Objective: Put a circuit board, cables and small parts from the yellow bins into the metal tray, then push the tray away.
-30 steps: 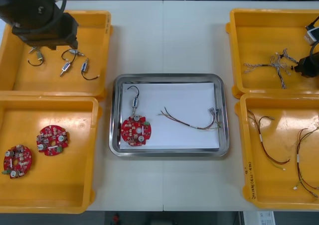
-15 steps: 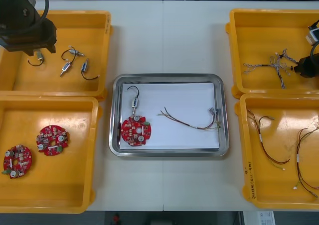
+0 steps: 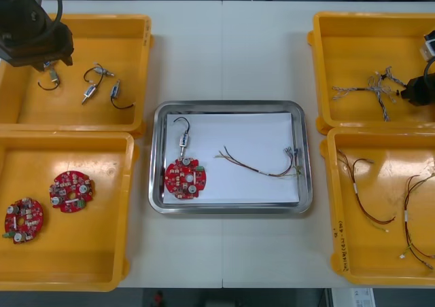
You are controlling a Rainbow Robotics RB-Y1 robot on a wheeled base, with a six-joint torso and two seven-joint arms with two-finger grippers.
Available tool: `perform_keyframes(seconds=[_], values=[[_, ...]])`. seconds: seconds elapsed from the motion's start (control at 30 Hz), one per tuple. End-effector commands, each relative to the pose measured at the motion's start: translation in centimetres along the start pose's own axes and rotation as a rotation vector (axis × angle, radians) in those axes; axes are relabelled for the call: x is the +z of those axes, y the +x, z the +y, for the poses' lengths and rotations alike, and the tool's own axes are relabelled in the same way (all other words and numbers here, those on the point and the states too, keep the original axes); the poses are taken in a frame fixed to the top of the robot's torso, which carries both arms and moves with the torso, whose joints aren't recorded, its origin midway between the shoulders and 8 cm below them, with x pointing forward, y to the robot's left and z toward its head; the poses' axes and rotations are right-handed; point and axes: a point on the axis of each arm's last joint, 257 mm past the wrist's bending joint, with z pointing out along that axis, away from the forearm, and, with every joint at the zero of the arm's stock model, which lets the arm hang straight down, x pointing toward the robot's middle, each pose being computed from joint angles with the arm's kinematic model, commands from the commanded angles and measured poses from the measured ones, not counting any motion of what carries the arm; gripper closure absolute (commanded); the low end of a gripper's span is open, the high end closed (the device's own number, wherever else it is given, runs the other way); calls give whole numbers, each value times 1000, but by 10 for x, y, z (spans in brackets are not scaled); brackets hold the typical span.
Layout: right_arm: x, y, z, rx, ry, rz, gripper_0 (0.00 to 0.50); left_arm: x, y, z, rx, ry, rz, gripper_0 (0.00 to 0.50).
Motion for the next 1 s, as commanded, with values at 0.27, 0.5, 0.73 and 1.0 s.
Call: perform_keyframes(seconds=[0.27,0.5,0.73,1.0], values=[[29,40,48,86,-76,57,0,-19,-76,23,174,-18,-202,0],[30,38,54,104,-89,52,0,-15,-98,27,221,-9,-277,0],[32,44,55,108,-90,62,0,-10,-114,35,225,5,-309,0],[33,54,51,111,-78,81,0,3,-126,38,204,34,-345,0]])
